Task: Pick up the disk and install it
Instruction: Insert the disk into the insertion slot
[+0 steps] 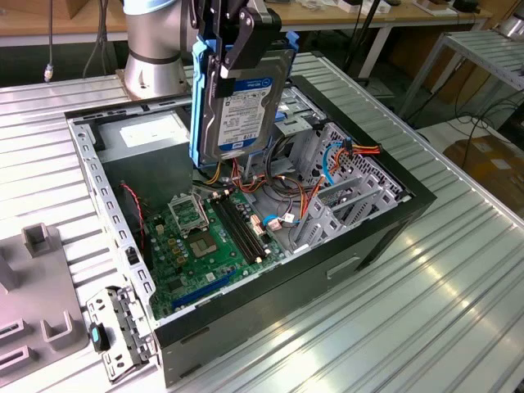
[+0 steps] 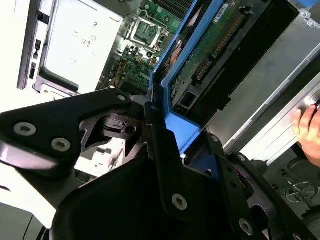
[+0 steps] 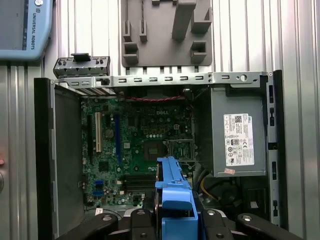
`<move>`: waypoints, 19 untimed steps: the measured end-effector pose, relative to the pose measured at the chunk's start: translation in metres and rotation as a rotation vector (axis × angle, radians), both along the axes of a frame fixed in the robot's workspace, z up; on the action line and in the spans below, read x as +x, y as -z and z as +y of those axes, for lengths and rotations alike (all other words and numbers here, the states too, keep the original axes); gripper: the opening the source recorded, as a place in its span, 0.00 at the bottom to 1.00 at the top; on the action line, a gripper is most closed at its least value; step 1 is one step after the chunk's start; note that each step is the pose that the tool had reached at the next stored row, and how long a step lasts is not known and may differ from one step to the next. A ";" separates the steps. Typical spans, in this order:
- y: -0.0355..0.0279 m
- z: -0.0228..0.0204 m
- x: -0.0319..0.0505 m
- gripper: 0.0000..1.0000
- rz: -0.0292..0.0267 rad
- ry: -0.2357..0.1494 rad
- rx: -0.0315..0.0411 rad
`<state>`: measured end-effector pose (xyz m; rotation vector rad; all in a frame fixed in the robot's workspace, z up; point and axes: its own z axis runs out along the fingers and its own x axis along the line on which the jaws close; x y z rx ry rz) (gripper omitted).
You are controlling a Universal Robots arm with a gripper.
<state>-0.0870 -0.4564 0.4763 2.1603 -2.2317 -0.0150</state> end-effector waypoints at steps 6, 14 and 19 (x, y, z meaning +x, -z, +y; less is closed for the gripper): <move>0.0000 -0.0098 0.0004 0.37 0.0000 0.000 0.0000; 0.0001 -0.0234 0.0011 0.37 0.0000 0.000 0.0001; 0.0001 -0.0325 0.0018 0.37 -0.0001 0.000 0.0001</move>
